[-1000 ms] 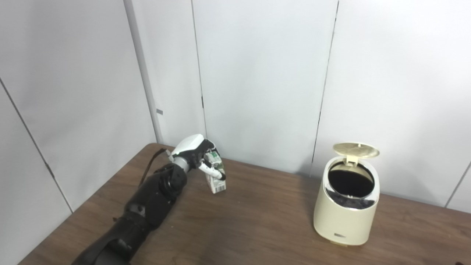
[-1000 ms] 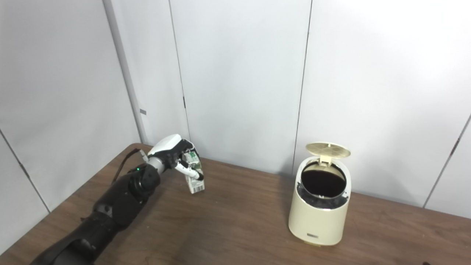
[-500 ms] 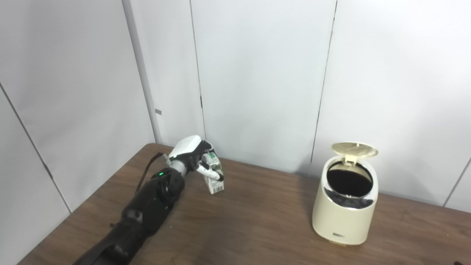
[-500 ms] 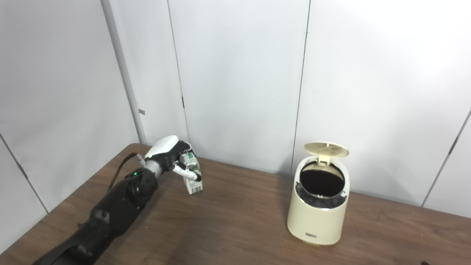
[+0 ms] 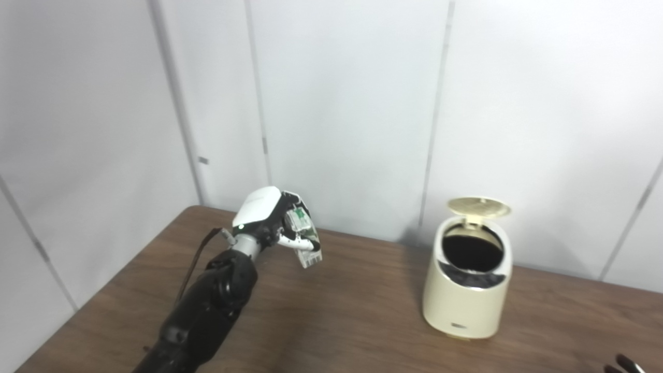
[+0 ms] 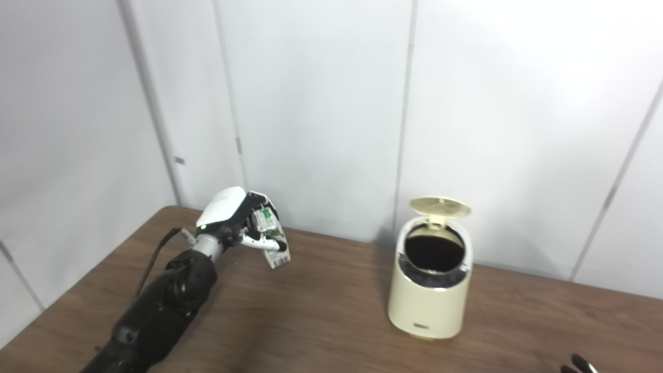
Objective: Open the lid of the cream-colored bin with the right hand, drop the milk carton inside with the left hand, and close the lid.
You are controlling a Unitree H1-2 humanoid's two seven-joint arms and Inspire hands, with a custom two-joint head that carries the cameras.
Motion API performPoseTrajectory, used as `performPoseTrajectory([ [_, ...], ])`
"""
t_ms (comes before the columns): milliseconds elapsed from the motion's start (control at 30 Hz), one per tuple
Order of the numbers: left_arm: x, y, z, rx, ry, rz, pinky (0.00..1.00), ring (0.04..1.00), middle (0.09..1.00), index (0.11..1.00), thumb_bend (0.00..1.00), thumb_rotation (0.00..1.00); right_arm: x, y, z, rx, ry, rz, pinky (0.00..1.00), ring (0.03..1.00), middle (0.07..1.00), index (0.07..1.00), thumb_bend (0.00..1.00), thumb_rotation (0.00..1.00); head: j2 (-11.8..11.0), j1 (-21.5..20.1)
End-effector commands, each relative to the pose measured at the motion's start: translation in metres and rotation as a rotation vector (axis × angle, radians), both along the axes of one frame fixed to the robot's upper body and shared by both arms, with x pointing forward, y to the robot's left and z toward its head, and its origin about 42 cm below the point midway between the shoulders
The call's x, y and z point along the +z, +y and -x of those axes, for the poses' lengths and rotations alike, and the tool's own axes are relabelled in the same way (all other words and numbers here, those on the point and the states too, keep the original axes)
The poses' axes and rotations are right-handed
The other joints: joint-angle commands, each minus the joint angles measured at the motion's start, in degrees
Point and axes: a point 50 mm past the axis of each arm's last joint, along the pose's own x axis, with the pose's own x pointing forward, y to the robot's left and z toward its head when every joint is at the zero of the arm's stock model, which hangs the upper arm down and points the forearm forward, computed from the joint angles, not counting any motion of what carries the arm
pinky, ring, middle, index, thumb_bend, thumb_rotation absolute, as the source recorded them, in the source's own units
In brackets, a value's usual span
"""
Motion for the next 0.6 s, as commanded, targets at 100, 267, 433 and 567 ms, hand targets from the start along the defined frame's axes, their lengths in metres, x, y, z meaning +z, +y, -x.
performPoseTrajectory([
  [100,0.048,-0.013,0.014,-0.079,-0.187,-0.053,0.34,0.430,0.499,0.457,0.47,0.00,0.009,-0.001,-0.006,0.023,-0.090,0.032,0.76,0.888,0.913,0.959,0.65,0.99,0.0,-2.4],
  [267,0.060,-0.034,0.026,-0.142,-0.230,-0.049,0.35,0.430,0.500,0.502,0.48,0.00,0.009,0.000,-0.008,0.019,-0.108,0.061,0.76,0.879,0.903,0.949,0.61,0.97,0.1,-4.0],
  [433,0.071,-0.053,0.034,-0.189,-0.272,-0.059,0.35,0.423,0.518,0.501,0.47,0.00,0.011,0.002,-0.009,0.013,-0.116,0.069,0.75,0.872,0.895,0.939,0.60,0.96,0.2,-4.8],
  [567,0.079,-0.066,0.037,-0.221,-0.307,-0.065,0.35,0.421,0.524,0.493,0.47,0.00,0.013,0.004,-0.009,0.018,-0.118,0.061,0.76,0.880,0.900,0.936,0.56,0.94,0.3,-5.9],
])
